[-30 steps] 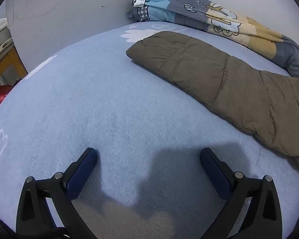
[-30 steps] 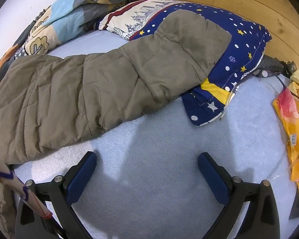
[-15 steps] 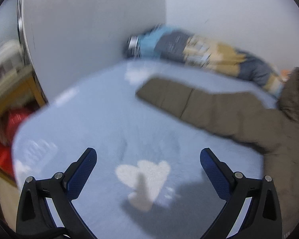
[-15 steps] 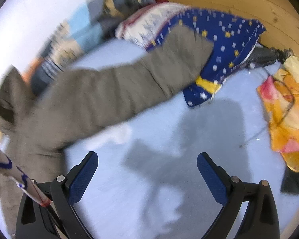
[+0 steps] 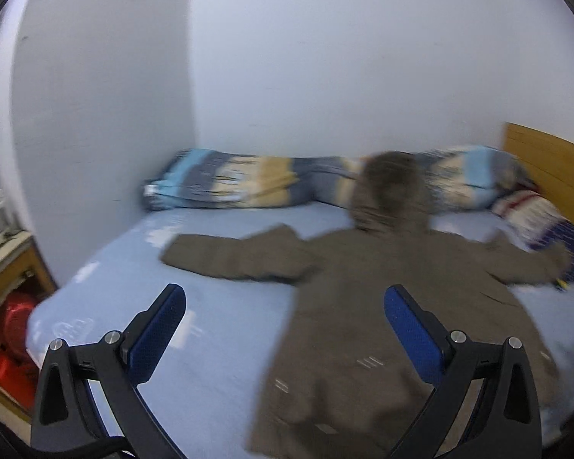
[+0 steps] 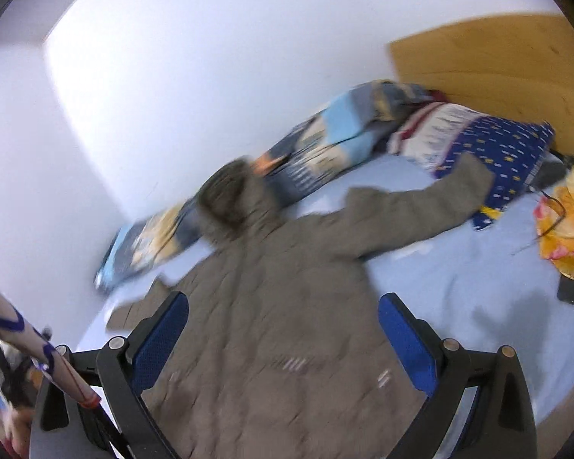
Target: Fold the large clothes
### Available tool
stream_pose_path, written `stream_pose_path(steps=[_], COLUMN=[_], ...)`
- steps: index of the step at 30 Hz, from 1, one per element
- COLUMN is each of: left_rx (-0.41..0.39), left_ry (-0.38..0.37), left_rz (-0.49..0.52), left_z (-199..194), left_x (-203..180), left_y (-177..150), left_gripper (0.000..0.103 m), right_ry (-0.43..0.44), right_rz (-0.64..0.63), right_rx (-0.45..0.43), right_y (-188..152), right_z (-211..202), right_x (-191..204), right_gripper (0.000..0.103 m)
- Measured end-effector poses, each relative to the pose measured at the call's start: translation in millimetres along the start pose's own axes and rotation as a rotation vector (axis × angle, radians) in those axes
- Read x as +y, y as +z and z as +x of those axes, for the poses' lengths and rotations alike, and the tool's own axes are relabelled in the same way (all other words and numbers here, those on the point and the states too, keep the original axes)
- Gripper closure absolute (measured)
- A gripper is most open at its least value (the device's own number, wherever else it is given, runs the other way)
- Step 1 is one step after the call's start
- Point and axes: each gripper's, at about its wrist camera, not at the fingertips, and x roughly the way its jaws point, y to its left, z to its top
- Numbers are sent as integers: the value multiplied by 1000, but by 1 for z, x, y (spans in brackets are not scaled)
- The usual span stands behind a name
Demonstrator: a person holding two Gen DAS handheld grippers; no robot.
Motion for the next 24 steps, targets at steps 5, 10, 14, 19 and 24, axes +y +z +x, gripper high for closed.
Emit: stream_pose_path(steps=[5,10,14,19,24], left_rx=[15,36,19,50,62], left_ry=[-15,41,91,76,65], left_rz=[28,-18,-15,-16,1], left_z=[-49,-57,-64,-58,-56], left_x=[-36,-29,-17,-18,-21], left_y=[-30,-45,-54,-63,-69], left_gripper=[0,0,0,0,0], right_ry=[-97,-186,-233,-238,-240], right_rz=[-166,-193,-194,-235,-280], right_rx=[37,17,16,46,47], right_y=[-34,-56,-72,-81,-87], right_z=[-22,-35,-39,-37,-38], right_x=[68,90,98,106,113], right_gripper=[2,2,2,2,2])
